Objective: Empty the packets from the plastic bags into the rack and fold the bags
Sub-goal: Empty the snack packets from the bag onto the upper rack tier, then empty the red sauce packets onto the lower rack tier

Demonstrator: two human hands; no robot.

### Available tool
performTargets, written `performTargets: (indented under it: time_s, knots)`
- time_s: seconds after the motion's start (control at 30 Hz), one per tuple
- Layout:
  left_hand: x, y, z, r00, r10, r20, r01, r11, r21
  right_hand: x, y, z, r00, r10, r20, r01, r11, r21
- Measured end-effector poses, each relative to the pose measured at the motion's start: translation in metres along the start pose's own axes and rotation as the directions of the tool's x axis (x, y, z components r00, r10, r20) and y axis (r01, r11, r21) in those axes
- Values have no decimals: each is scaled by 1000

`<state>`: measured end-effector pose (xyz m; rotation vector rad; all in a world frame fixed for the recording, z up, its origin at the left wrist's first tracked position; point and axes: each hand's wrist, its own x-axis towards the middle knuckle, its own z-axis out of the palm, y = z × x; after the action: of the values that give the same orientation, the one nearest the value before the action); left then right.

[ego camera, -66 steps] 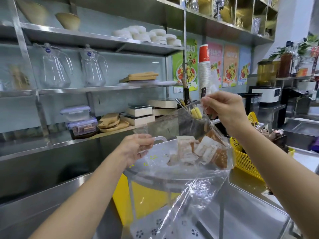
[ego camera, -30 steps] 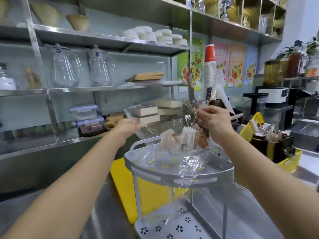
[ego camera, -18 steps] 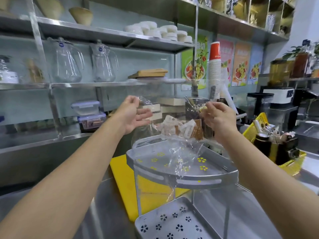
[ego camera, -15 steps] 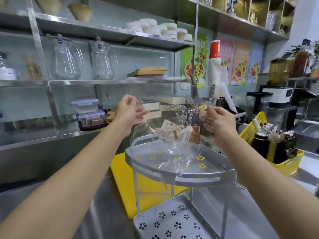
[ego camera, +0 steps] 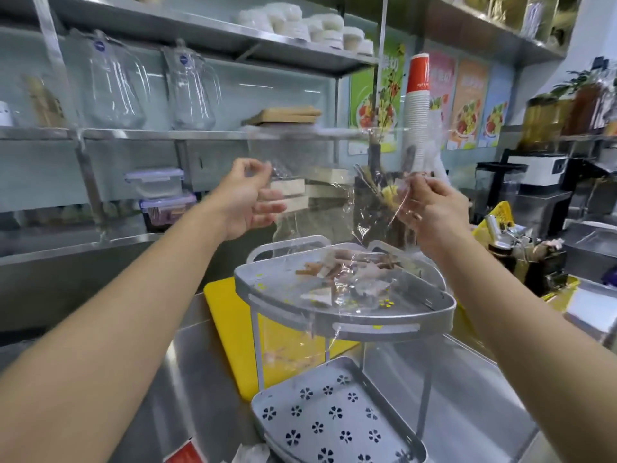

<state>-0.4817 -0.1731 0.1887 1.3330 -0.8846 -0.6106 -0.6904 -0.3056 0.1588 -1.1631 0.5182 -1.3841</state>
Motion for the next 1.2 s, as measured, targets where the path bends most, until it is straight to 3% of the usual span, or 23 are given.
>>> performTargets:
  time_s: [0.1, 0.17, 0.3, 0.4, 0.47, 0.63, 0.8, 0.93, 1.2]
  knots:
    - [-7, -34, -7, 966, -232, 115, 231, 973, 24, -5, 17, -13, 998, 61, 27, -64, 989, 133]
    - [-14, -52, -8, 932, -316, 179, 304, 948, 92, -5, 20, -19, 996, 69, 47, -75, 989, 127]
    - [-16, -57, -1, 953, -278, 119, 268, 959, 91, -8, 12, -28, 974, 117, 195, -65, 966, -251]
    - [-16, -53, -1, 968, -246, 56, 242, 968, 63, -18, 6, -42, 923, 254, 288, -21, 781, -624]
    - [-17, -53, -4, 965, -255, 55, 248, 963, 109, -24, 7, -49, 909, 284, 304, 20, 701, -713]
    - [-9, -34, -12, 989, -144, 39, 134, 971, 196, -18, -2, -43, 977, 90, 192, 31, 835, -549]
    - [-5, 18, -5, 987, 91, -130, -71, 986, 153, 5, -33, -12, 985, -52, 166, 97, 957, -275]
    - [-1, 44, -3, 944, 251, -213, -196, 949, 248, 11, -53, 11, 977, -120, 175, 146, 979, -145]
    - [-12, 52, -28, 921, 334, -201, -291, 932, 215, 6, -67, 30, 969, -161, 188, 180, 980, -88]
